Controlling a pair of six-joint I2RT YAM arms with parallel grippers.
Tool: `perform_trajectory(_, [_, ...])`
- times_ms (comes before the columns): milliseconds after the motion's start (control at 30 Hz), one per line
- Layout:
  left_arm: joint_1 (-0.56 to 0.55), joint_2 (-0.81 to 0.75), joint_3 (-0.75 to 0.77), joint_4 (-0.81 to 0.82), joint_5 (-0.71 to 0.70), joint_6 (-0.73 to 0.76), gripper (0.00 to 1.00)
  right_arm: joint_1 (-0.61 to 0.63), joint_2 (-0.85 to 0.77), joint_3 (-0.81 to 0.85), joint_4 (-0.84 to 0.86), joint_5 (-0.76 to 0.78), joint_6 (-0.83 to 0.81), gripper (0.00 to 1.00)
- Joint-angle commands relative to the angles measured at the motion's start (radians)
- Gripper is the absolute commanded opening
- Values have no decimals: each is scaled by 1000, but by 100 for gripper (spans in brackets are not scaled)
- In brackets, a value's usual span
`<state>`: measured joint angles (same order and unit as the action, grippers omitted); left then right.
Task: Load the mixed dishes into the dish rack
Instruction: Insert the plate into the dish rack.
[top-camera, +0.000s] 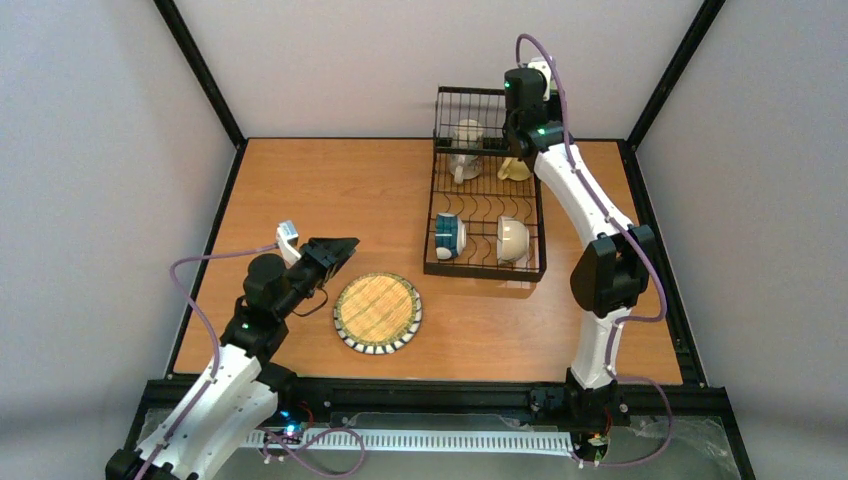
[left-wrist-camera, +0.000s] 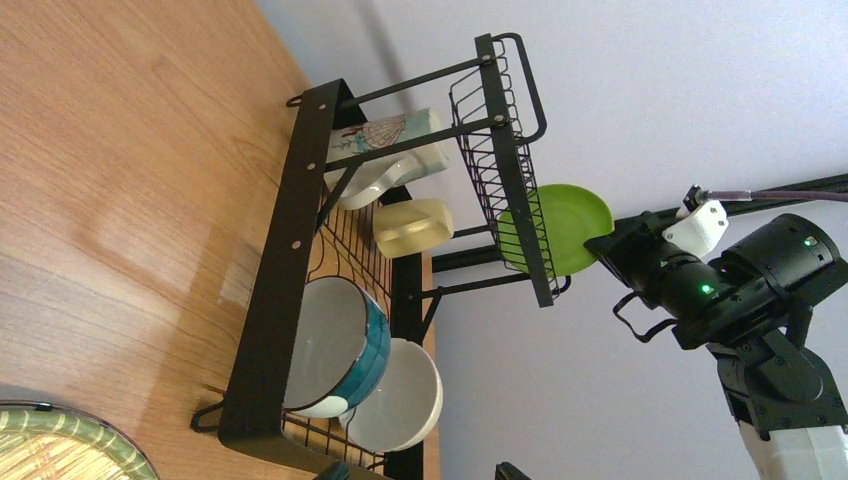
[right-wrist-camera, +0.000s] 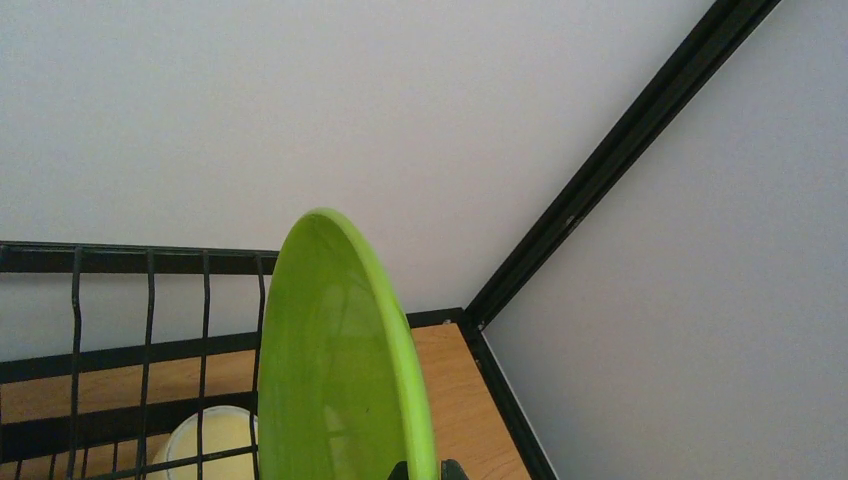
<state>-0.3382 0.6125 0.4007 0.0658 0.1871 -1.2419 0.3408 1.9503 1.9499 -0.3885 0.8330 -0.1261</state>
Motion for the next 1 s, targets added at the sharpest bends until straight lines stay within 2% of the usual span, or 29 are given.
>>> perform_trajectory(0, [3,-7,-8,-8,4,-6,82,4,19,20,-35,-6,23,2])
perform_trajectory(133, [4,2,-12,2,5,-6,81,4,25,20,-39,-13,29,2])
perform_trajectory(200, [4,8,-13,8,8,-8,81,4,27,20,-43,-15,35,7])
perform_trajectory(267, [4,10,-14,12,11,-9,82,4,28,20,-48,-19,45,17])
perform_trajectory(400, [4,10,-14,15,6,-14,82,6,24,20,-49,-27,51,56])
perform_trajectory(567, [4,10,-16,18,8,-18,82,6,8,25,-37,-30,46,72])
perform_trajectory(967, [4,1,-19,16,11,-25,82,18,-47,43,-33,-41,48,77])
